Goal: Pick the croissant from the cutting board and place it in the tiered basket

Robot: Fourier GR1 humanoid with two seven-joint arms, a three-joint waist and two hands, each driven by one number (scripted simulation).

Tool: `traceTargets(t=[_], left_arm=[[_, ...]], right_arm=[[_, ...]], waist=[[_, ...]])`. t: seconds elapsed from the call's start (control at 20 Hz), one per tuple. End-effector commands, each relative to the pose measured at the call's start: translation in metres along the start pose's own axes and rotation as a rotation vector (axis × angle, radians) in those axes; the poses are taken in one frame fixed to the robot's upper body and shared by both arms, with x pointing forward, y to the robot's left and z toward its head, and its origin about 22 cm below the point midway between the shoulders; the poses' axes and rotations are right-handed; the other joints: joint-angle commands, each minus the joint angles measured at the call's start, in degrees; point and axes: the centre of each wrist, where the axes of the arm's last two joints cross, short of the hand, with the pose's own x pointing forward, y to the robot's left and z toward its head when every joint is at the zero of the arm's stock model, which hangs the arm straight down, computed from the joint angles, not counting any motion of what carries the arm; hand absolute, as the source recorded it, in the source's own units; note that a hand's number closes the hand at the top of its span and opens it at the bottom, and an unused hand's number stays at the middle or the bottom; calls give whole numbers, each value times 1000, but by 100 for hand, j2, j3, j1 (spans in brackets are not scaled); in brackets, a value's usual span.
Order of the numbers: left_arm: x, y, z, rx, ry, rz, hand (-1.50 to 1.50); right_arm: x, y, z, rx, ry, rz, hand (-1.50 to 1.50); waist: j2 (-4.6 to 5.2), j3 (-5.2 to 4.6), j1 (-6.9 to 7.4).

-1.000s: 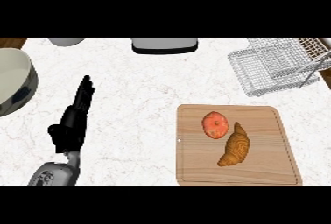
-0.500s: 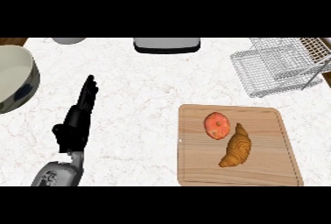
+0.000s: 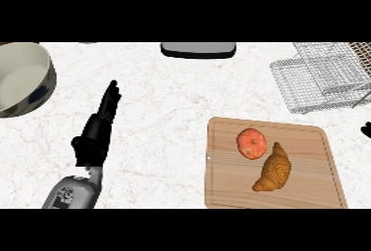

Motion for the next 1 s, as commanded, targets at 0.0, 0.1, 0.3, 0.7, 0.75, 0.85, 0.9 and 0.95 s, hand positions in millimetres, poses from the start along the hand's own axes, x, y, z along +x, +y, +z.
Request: traceTargets(t=[0.0,0.1,0.3,0.7,0.75,0.85,0.9,0.95], left_arm=[[19,-17,-7,-22,-16,28,0],[12,-1,2,-21,3,6,0],[3,3,-2,-8,2,12,0],[-11,-5,1,-9,3,16,0],[-3,-14,0,3,-9,-2,0],[0,-1,10,-1,9,5,0],[-5,10,1,28,10,1,0],[3,2,12,-3,12,0,0]], right_arm=[[32,10,11,28,37,23,-150],[41,13,13,38,42,40,-150],[49,20,-1,90,67,97,-150],[62,38,-22,195,160,141,-150],[53,45,-40,208,190,156,-150],[63,38,-42,188,192,146,-150],[61,46,-37,178,190,170,-150],[64,44,-42,173,208,179,-150]], waist=[[35,5,192],[2,10,123],[8,11,87],[-8,6,0],[-4,13,21],[-26,13,23],[-30,16,-65],[-39,15,-6]])
